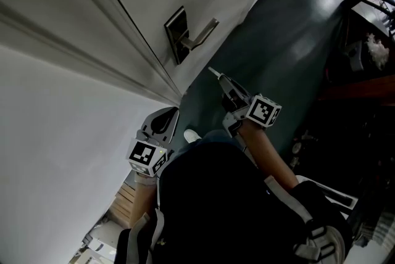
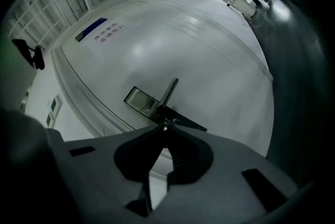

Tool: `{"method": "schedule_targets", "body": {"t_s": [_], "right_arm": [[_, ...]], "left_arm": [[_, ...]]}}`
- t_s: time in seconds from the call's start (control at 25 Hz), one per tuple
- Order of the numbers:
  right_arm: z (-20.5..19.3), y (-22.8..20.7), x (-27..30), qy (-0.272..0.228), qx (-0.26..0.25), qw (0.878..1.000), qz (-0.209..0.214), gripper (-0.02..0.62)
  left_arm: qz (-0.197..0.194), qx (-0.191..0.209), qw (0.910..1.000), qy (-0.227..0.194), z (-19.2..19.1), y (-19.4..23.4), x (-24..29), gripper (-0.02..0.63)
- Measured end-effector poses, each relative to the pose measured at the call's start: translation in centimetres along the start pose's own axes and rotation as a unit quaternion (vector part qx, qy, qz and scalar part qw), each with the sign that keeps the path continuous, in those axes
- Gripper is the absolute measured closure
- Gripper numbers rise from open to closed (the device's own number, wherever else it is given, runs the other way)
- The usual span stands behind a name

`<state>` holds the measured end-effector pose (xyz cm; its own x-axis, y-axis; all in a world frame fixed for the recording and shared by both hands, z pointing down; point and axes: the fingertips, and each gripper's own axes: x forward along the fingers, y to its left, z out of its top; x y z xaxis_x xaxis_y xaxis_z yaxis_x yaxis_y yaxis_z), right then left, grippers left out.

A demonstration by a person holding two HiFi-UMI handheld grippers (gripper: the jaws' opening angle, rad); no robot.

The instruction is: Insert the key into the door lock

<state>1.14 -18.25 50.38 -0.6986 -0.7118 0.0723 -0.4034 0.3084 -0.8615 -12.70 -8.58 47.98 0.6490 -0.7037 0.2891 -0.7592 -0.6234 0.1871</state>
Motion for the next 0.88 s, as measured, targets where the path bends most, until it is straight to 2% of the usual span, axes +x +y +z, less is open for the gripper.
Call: {"method": "schedule_targets", "body": {"t_s": [0.2, 0.48, 0.68, 0.88], "right_arm": [[-0.4, -1.3, 1.9, -0.012, 0.051, 0.999, -0.004, 0.561], [-0.8, -2.4, 4.8, 0.000, 0.087, 0.996, -0.004, 0.561], [-1.3, -2.9, 7.4, 0.011, 0.127, 0.992, 0.015, 0.561], [-1.2, -3.5, 9.3, 0.021, 0.134, 0.991, 0.014, 0.562]], "left_arm": [[-0.005, 0.011, 0.9999, 0.008, 0.0, 0.2, -0.6, 0.598], [0.036, 0.023, 0.9989, 0.020, 0.0, 2.0, -1.5, 0.598], [0.068, 0.012, 0.9974, 0.021, -0.2, 3.2, -1.8, 0.598], [0.087, 0.006, 0.9960, 0.016, -0.4, 4.2, -2.1, 0.598]]}}
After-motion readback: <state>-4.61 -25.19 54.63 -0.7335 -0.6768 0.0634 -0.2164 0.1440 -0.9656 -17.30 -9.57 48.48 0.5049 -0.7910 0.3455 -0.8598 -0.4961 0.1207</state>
